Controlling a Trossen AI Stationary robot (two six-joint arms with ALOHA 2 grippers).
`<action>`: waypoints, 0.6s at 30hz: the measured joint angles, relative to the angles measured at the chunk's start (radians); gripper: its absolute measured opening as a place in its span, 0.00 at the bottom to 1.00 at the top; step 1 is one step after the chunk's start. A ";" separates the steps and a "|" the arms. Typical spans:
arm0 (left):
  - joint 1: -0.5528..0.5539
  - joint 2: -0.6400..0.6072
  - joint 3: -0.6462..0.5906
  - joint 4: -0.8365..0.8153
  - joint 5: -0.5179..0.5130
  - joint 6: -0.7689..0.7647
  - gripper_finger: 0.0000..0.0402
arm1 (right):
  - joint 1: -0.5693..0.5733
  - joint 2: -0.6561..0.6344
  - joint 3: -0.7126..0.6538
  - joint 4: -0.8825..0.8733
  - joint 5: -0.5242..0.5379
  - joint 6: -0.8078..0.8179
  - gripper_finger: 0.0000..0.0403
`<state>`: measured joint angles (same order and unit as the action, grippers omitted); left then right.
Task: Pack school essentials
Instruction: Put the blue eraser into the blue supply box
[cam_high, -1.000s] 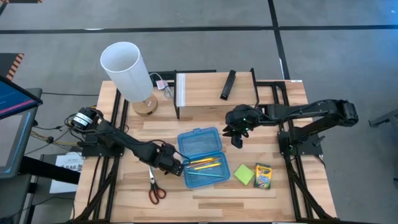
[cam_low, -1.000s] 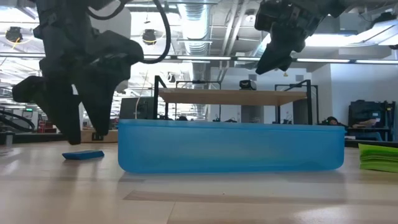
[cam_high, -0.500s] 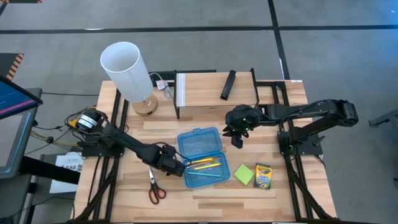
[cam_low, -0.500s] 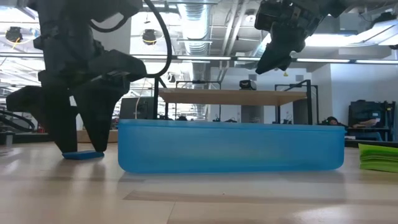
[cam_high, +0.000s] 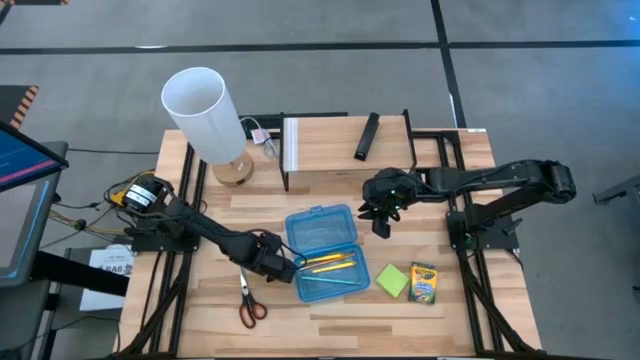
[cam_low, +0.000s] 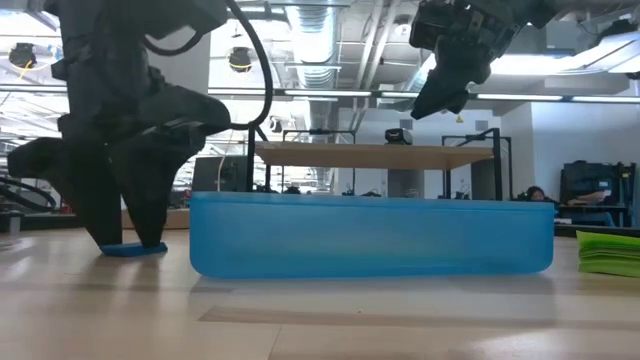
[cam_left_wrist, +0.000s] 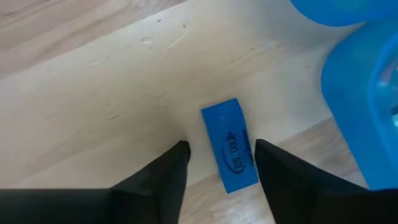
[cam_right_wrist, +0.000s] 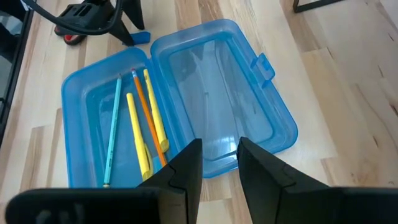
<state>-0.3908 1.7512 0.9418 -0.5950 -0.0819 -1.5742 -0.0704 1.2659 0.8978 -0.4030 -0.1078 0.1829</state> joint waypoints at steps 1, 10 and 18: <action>0.000 0.000 0.000 -0.004 0.002 0.000 0.42 | 0.000 0.000 0.000 0.000 0.000 0.000 0.30; 0.000 0.000 -0.001 -0.011 0.014 0.000 0.17 | 0.000 0.000 0.000 0.000 0.001 0.002 0.30; 0.001 -0.001 0.009 -0.026 0.028 0.013 0.06 | 0.000 0.000 0.000 0.000 0.001 0.002 0.30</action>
<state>-0.3897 1.7506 0.9506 -0.6209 -0.0538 -1.5616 -0.0701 1.2659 0.8978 -0.4030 -0.1066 0.1852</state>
